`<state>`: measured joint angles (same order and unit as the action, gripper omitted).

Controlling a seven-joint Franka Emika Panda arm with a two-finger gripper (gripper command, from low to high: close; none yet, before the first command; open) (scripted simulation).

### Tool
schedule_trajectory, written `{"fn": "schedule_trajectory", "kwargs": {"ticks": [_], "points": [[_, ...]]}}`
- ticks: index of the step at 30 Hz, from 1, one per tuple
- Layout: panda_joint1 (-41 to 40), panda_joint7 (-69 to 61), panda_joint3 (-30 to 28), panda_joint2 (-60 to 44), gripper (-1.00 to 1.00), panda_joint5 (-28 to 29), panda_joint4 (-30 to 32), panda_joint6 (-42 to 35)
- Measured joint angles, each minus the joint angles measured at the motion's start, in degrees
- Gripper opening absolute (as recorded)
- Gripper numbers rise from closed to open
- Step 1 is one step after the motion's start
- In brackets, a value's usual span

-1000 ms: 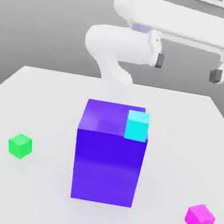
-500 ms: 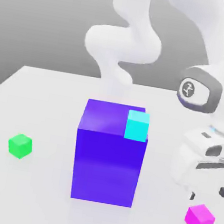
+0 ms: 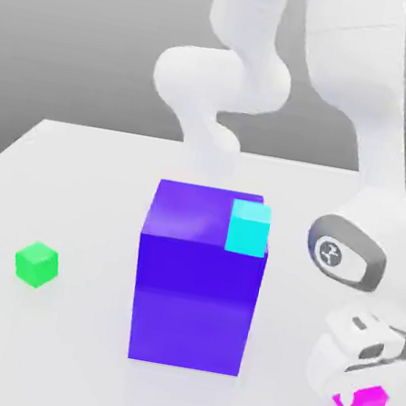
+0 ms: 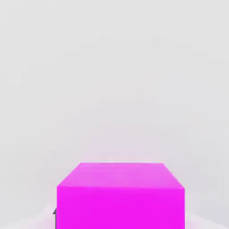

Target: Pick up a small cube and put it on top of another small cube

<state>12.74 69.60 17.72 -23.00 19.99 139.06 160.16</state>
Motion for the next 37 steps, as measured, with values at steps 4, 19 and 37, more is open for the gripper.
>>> {"fn": "schedule_trajectory", "kwargs": {"ticks": [4, 19, 37], "points": [[-3.7, -3.83, 3.38, 7.0, -1.0, -5.68, 1.26, -3.86], [-33.88, 19.98, -18.81, 24.24, -1.0, -8.43, 14.44, -4.33], [-49.07, 29.52, -29.97, 19.93, 1.0, -23.3, 25.38, 7.36]]}}
